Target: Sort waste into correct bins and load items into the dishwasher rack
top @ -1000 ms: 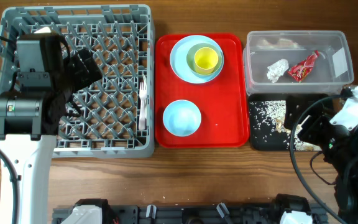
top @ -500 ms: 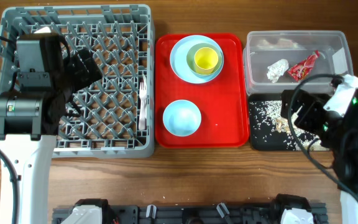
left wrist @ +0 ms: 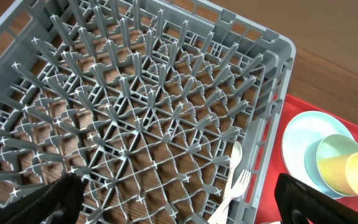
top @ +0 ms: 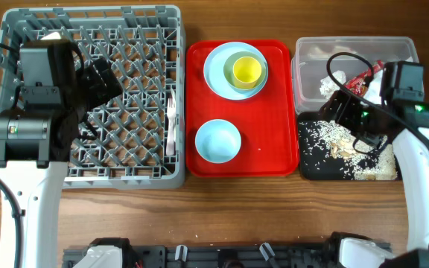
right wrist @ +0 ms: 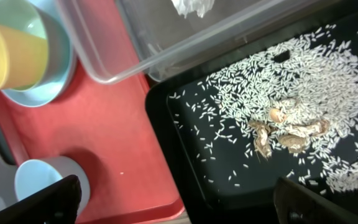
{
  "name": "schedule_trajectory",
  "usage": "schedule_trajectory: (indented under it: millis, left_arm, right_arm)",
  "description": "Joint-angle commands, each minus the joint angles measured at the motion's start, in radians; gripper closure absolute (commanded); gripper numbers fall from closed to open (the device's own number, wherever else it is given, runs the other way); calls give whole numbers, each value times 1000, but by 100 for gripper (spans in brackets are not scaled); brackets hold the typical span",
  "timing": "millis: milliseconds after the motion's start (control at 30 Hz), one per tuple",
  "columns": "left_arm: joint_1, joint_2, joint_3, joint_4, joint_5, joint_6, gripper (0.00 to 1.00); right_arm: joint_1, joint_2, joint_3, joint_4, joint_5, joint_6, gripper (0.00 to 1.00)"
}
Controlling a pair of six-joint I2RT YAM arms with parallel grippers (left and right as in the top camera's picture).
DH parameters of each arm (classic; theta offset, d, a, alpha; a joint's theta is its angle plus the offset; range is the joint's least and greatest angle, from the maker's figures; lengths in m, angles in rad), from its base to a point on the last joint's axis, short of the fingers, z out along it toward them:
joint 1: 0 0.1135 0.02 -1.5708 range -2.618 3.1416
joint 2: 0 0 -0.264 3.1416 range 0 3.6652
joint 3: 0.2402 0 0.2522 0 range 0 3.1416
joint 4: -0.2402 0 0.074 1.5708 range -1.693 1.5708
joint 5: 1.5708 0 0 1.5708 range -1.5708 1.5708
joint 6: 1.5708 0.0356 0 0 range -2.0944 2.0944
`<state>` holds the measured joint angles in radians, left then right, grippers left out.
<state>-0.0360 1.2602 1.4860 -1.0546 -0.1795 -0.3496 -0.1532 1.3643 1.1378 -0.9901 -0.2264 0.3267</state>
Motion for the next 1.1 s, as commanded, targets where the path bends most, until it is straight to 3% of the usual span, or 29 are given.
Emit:
schedule_trajectory:
  millis: [0, 433, 833, 900, 1000, 1033, 1067]
  left_arm:
    - [6, -3, 6, 2, -13, 2, 0]
    - [6, -3, 6, 2, -13, 2, 0]
    - [6, -3, 6, 9, 1, 2, 0]
    - [6, -3, 6, 33, 69, -8, 0]
    - [-13, 13, 5, 81, 628, 4, 0]
    - [-51, 33, 5, 99, 729, 30, 0]
    - [-116, 60, 6, 100, 724, 29, 0]
  right_arm:
    - [-2, -19, -1, 52, 18, -10, 0]
    - [-2, -733, -1, 68, 18, -10, 0]
    - [-2, -801, -1, -43, 18, -10, 0]
    - [-2, -801, -1, -61, 17, -10, 0]
    - [-2, -801, -1, -72, 17, -10, 0]
    - [-2, -801, -1, -72, 18, -9, 0]
    - [-2, -801, -1, -72, 18, -10, 0]
